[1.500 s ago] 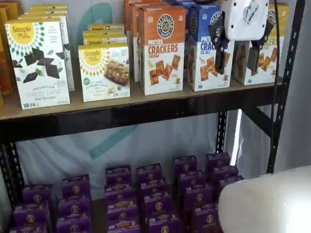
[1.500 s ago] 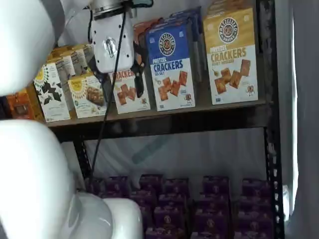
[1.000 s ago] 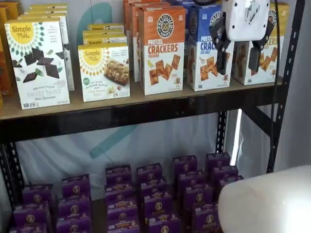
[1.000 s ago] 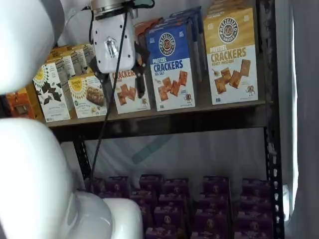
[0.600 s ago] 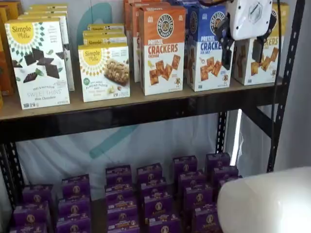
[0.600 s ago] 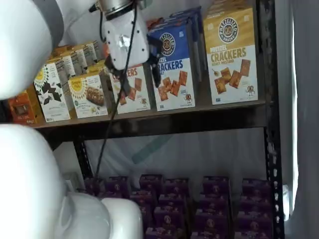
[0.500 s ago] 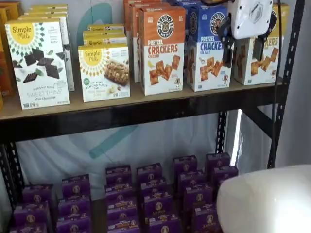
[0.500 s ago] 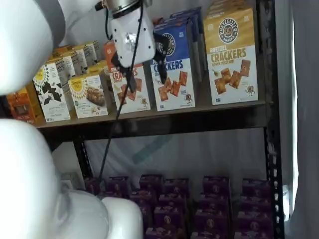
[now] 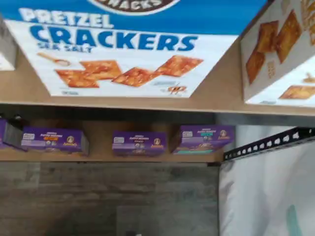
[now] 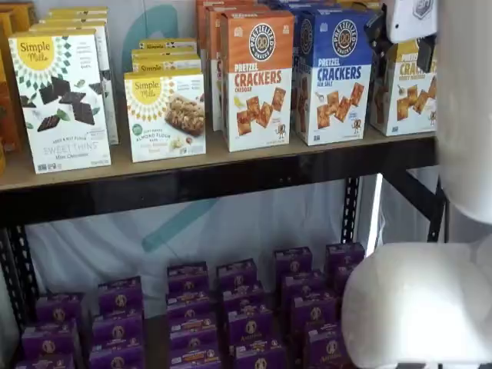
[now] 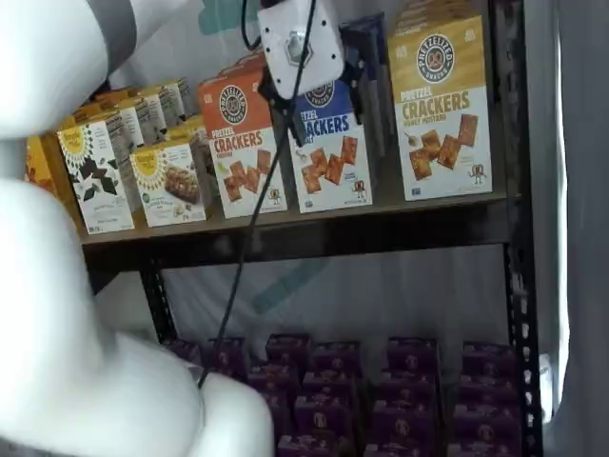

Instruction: Retrieve the yellow and white box located on the top shelf, the sixth one from the left

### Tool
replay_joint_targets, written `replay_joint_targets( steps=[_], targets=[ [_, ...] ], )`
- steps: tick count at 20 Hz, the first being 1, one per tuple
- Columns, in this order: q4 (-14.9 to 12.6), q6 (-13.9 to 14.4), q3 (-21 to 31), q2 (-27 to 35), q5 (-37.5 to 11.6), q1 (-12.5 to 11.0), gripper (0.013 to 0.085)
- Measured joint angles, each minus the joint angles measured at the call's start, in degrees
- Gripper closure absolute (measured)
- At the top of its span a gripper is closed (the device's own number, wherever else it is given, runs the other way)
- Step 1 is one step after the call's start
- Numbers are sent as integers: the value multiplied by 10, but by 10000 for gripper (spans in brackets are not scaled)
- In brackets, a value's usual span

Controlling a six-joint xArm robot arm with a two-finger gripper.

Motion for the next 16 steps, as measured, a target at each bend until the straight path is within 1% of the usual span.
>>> replay_joint_targets(
  steps=[3, 4, 5, 9, 16],
  targets=[
    [6, -28, -15, 19, -14, -30, 130],
    [11, -42, -24, 30, -21, -46, 130],
    [15, -52, -31, 38, -26, -58, 130],
    [34, -89, -63, 71, -40, -98, 130],
    [55, -115, -103, 104, -34, -126, 130]
  ],
)
